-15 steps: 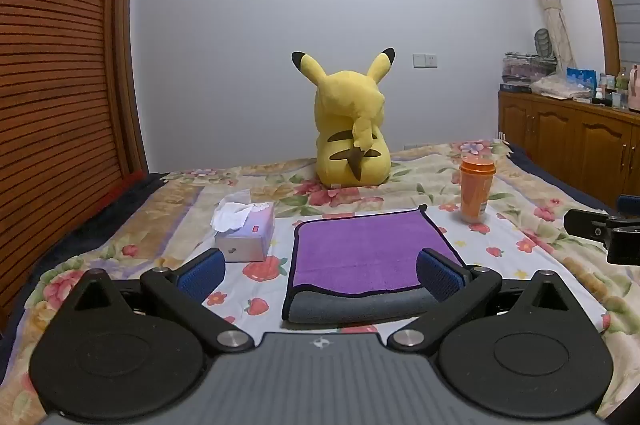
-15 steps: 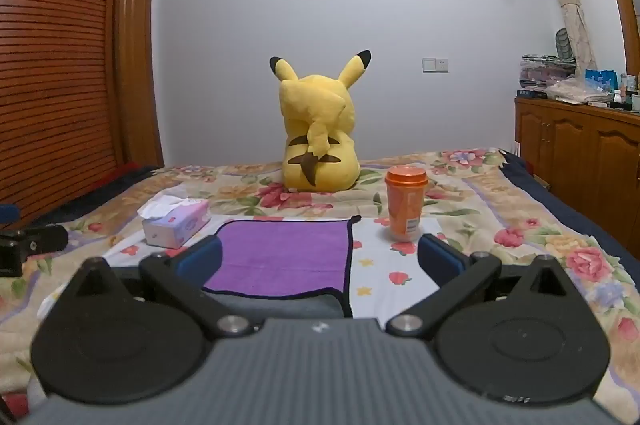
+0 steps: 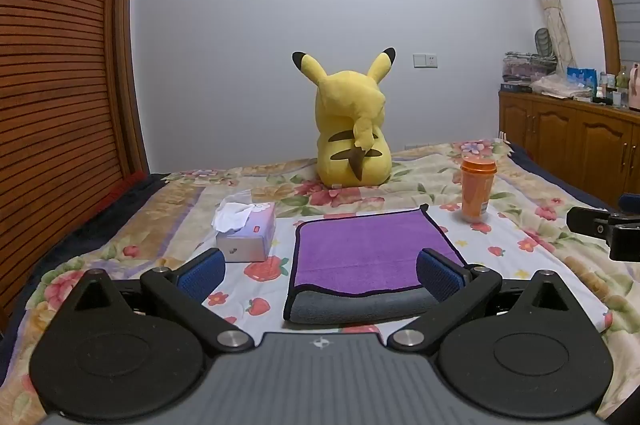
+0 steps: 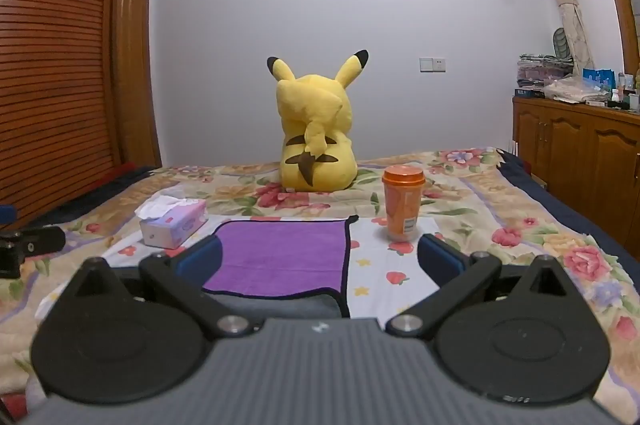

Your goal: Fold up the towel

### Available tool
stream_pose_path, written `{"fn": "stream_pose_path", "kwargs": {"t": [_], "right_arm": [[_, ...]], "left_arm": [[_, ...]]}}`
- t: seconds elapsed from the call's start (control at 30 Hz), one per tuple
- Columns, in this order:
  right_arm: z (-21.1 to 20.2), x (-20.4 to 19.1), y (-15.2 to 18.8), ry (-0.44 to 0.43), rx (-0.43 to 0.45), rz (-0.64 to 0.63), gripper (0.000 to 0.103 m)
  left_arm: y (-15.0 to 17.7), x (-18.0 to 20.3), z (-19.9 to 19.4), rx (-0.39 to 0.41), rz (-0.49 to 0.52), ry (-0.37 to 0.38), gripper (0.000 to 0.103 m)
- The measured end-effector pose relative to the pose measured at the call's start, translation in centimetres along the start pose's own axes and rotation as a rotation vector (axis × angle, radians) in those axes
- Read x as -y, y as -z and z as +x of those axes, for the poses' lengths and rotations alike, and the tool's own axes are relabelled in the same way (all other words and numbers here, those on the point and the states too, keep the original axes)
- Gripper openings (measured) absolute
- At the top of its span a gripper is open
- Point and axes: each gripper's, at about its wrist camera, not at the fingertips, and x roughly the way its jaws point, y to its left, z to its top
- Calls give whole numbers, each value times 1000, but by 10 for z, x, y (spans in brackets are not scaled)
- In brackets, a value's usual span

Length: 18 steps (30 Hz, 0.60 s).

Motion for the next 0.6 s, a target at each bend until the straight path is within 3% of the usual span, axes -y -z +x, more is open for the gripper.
{"fn": "stream_pose_path", "kwargs": {"t": [0.6], "right_arm": [[2,6,0,6,-2,3,103]], "left_arm": [[0,0,0,-1,3,-1,103]]}}
